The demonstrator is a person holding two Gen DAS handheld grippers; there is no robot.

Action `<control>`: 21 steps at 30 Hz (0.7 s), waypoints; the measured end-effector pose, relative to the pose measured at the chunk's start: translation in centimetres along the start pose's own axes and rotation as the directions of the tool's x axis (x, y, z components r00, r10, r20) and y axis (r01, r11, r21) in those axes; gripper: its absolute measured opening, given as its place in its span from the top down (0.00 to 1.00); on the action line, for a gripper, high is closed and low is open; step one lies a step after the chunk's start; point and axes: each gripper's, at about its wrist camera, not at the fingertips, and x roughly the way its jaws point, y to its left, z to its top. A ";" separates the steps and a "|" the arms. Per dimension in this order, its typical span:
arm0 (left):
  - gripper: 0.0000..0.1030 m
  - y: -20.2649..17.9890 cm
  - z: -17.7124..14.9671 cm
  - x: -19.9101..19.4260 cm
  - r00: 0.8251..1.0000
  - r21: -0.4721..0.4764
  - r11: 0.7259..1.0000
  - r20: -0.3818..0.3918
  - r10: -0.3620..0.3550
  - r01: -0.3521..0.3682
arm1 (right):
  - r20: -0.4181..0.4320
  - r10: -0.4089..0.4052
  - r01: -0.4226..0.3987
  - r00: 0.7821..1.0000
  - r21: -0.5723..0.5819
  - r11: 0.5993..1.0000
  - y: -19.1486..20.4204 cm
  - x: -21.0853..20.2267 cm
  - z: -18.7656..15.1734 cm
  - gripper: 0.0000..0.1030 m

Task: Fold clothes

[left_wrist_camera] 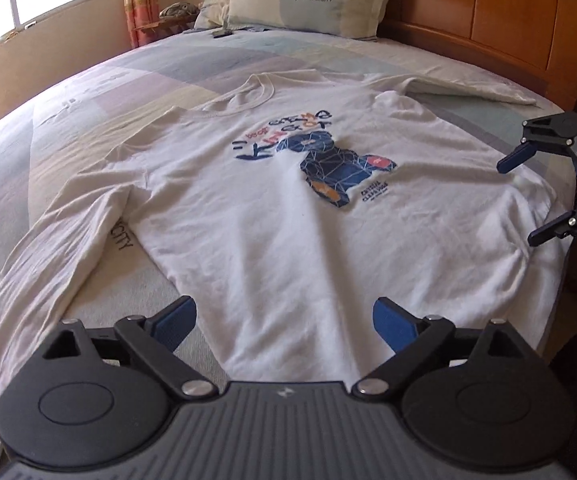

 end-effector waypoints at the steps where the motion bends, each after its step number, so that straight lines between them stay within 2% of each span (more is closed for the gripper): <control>1: 0.08 0.2 1.0 1.0 1.000 0.012 1.000 0.017 -0.013 0.013 | 0.031 -0.001 0.001 1.000 -0.007 1.000 0.2 0.3 1.0 0.00; 3: 0.08 0.7 3.0 3.0 0.998 0.035 0.999 0.046 -0.041 0.039 | 0.090 -0.006 0.008 0.996 -0.028 1.000 0.7 1.2 3.2 0.00; 6: 0.08 2.3 5.2 6.8 1.000 -0.020 1.000 0.000 -0.018 0.018 | 0.146 -0.033 0.039 0.989 -0.041 0.998 0.8 4.1 6.9 0.00; 9: 0.08 4.3 6.3 10.3 0.998 -0.100 0.995 -0.060 0.005 -0.011 | 0.142 -0.065 0.061 0.988 0.034 0.998 -0.1 7.2 10.0 0.00; 13: 0.08 6.1 6.0 12.5 0.994 -0.144 0.989 -0.104 0.024 -0.039 | 0.108 -0.137 0.124 0.985 0.119 0.985 -0.6 10.4 12.8 0.00; 17: 0.07 6.9 4.9 12.3 0.996 -0.101 0.995 -0.084 -0.004 -0.005 | 0.024 -0.188 0.181 0.982 0.172 0.968 -0.2 12.7 12.4 0.00; 21: 0.07 7.1 5.1 11.8 0.997 -0.061 0.998 -0.067 -0.034 0.030 | 0.049 -0.184 0.168 0.982 0.240 0.956 -0.7 10.8 9.2 0.00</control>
